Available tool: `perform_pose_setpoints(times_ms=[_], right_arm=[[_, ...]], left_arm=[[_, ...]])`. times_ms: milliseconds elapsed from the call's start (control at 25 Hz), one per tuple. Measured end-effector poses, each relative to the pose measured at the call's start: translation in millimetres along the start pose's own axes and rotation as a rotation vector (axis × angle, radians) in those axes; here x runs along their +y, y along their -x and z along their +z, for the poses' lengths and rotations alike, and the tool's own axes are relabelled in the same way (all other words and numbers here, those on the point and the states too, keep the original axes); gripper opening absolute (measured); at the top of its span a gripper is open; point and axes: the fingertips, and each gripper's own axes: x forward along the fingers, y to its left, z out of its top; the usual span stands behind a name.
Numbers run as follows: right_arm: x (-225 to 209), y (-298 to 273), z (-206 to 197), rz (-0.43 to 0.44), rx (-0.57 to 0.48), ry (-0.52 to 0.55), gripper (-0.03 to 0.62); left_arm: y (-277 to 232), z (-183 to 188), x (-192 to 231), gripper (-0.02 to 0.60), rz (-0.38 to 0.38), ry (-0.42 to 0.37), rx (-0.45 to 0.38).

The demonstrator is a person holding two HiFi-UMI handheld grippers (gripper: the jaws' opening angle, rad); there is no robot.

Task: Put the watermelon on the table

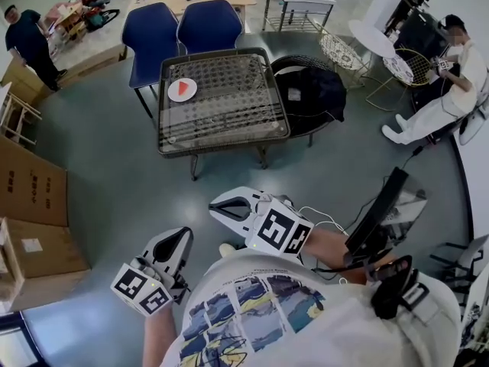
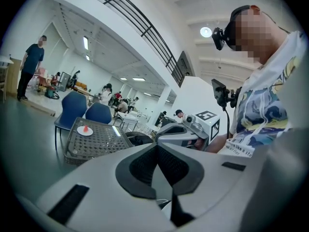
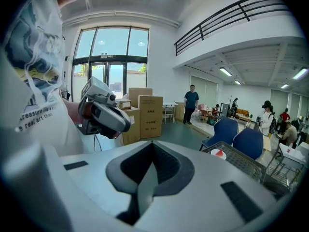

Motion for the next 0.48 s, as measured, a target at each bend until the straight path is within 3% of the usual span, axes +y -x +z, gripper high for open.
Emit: perform_pose_setpoints(times_ms=[160, 480], right_arm=[[-9, 4, -5, 0.003, 0.013, 0.002, 0.011], [10, -23, 8, 0.006, 0.033, 0.014, 0.011]], left_arm=[[-9, 2, 2, 0.009, 0.007, 0.003, 0.006], [20, -2, 16, 0.009, 0.002, 0.002, 0.001]])
